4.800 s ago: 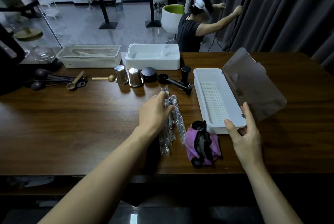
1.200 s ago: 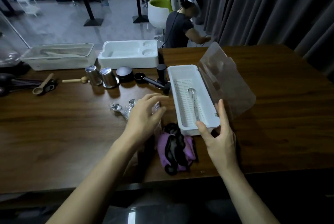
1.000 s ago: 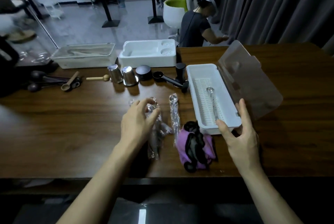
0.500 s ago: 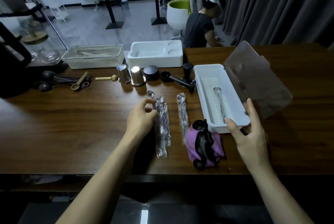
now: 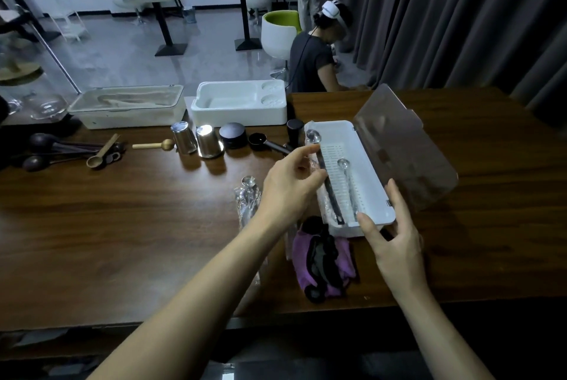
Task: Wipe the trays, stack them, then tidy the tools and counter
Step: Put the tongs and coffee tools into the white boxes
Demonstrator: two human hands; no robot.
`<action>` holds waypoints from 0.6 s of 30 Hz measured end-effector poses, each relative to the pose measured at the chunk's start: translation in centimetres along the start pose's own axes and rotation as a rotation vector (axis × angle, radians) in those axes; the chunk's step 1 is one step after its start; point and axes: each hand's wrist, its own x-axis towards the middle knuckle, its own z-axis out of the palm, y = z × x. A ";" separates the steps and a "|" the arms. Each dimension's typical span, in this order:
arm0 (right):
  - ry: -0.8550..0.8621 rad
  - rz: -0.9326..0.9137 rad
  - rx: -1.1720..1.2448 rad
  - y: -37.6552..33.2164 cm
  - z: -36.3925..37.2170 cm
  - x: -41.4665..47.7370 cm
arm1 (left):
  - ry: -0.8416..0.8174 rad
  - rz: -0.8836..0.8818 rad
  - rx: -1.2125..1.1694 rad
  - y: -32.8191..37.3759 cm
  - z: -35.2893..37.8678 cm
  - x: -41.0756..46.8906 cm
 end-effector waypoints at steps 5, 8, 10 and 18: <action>-0.011 0.018 0.015 -0.2 -0.1 0.0 | 0.012 0.054 0.356 -0.4 3.5 2.1; -0.002 0.021 0.020 0.0 -0.1 0.0 | -0.012 0.045 0.462 -0.9 4.1 2.5; 0.000 0.023 0.027 0.1 -0.1 0.0 | -0.017 0.053 0.528 -0.9 4.2 2.7; 0.001 0.027 0.022 0.3 0.0 0.0 | -0.036 0.093 0.734 0.0 4.6 2.9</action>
